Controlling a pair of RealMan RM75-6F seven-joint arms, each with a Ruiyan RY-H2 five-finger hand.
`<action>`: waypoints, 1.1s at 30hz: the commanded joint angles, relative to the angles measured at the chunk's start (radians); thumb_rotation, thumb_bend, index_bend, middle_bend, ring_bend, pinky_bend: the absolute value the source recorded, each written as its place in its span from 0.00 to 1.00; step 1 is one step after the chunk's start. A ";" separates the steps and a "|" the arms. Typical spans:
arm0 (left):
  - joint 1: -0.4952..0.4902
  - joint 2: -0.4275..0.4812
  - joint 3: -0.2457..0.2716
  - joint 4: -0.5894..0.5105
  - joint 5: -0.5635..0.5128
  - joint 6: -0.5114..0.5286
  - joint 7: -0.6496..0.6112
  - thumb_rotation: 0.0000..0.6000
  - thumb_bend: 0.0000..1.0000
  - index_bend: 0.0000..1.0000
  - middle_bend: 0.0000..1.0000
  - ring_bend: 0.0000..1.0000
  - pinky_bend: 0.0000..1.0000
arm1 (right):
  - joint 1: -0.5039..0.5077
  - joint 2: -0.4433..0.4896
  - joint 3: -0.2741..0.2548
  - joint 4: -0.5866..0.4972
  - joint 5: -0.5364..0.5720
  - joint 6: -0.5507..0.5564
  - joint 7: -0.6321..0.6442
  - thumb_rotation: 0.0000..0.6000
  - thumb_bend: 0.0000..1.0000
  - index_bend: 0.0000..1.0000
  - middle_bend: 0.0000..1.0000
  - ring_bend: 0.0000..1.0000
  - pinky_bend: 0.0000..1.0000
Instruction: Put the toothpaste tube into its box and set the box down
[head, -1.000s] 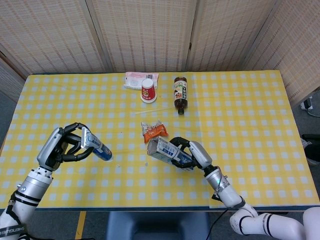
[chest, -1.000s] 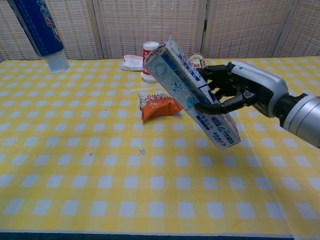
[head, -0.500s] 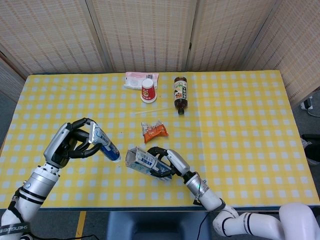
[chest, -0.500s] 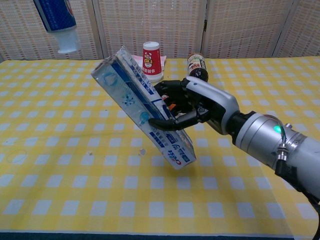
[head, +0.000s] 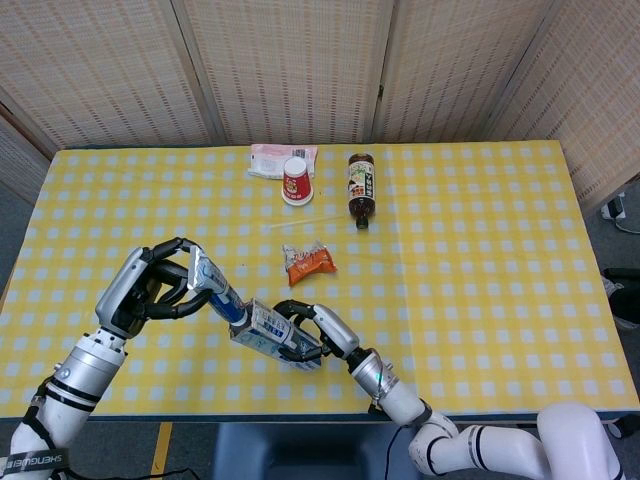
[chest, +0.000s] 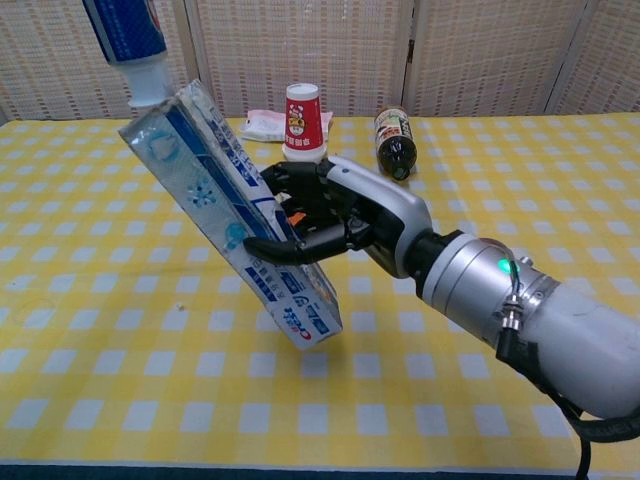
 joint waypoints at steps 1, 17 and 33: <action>0.002 -0.003 0.001 0.000 0.007 0.000 0.003 1.00 0.58 0.94 1.00 1.00 1.00 | 0.003 -0.006 0.003 -0.001 -0.003 0.011 0.013 1.00 0.32 0.46 0.32 0.37 0.48; 0.014 -0.025 0.022 0.000 0.029 0.000 0.032 1.00 0.58 0.94 1.00 1.00 1.00 | 0.022 -0.018 0.030 -0.021 -0.020 0.056 0.097 1.00 0.33 0.46 0.32 0.37 0.48; -0.037 -0.091 0.068 0.000 -0.057 -0.046 0.174 1.00 0.46 0.56 1.00 1.00 1.00 | 0.024 0.021 0.033 -0.099 -0.018 0.081 0.071 1.00 0.33 0.46 0.32 0.37 0.48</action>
